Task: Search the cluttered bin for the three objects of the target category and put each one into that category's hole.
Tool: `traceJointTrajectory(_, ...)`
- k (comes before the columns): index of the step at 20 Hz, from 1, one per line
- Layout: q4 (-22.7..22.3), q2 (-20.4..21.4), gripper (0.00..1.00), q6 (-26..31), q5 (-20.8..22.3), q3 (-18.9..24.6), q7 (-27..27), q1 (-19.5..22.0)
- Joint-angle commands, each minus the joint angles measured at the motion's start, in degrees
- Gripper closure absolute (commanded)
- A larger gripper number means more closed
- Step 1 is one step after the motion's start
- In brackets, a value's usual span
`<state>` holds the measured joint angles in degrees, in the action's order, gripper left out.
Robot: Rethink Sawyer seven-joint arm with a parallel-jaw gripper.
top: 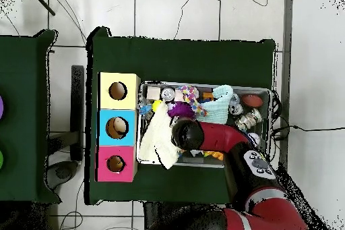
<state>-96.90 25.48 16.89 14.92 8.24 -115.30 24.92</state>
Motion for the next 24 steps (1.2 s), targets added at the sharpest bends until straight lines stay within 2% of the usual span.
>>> traceJointTrajectory(1, -4.1, -3.1, 0.00, -2.2, -4.4, 5.9, -9.4, -2.0)
traceJointTrajectory(7, -2.5, -1.9, 0.00, -0.1, -2.1, 2.7, -6.6, -1.8)
traceJointTrajectory(12, -3.1, 7.6, 0.00, 11.8, 0.1, 1.0, 2.7, 2.8)
traceJointTrajectory(17, -1.3, 14.8, 0.00, 22.9, 0.7, 1.7, 9.8, 6.3)
traceJointTrajectory(20, -1.3, 17.0, 0.00, 25.5, 1.9, 3.2, 12.9, 9.0)
traceJointTrajectory(24, 0.3, 17.1, 0.00, 26.6, 3.8, 5.5, 16.1, 12.4)
